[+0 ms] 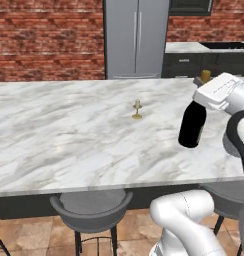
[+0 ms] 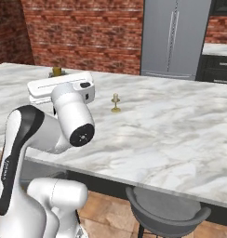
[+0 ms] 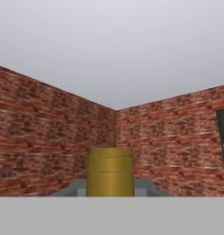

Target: Open the cabinet directly in front. Then move the wine and the mug to the dining counter with the candle on it.

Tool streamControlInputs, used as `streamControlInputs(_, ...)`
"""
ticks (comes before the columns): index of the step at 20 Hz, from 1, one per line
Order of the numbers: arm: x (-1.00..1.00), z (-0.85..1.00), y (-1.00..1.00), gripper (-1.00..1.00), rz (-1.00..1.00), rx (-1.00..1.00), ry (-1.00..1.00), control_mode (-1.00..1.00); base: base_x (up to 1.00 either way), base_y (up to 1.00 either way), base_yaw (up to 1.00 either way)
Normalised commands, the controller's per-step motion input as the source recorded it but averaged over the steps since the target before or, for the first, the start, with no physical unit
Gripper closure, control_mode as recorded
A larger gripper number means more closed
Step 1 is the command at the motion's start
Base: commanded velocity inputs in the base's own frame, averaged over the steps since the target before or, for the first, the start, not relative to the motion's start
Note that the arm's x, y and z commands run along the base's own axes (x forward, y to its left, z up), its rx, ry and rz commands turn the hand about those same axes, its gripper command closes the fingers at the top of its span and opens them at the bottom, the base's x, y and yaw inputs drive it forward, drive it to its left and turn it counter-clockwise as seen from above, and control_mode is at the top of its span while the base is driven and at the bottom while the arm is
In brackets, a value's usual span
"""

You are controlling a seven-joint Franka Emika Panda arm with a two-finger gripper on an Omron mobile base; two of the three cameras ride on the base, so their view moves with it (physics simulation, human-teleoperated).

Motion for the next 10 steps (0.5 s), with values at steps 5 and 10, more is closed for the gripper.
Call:
streamControlInputs(5,0.59,0.0,0.0,1.0,-0.01,0.0,0.02,-1.0,0.0,0.0,0.0)
streamControlInputs(10,0.53,-0.02,-0.2,1.0,0.0,0.0,0.0,-1.0,0.0,0.0,0.0)
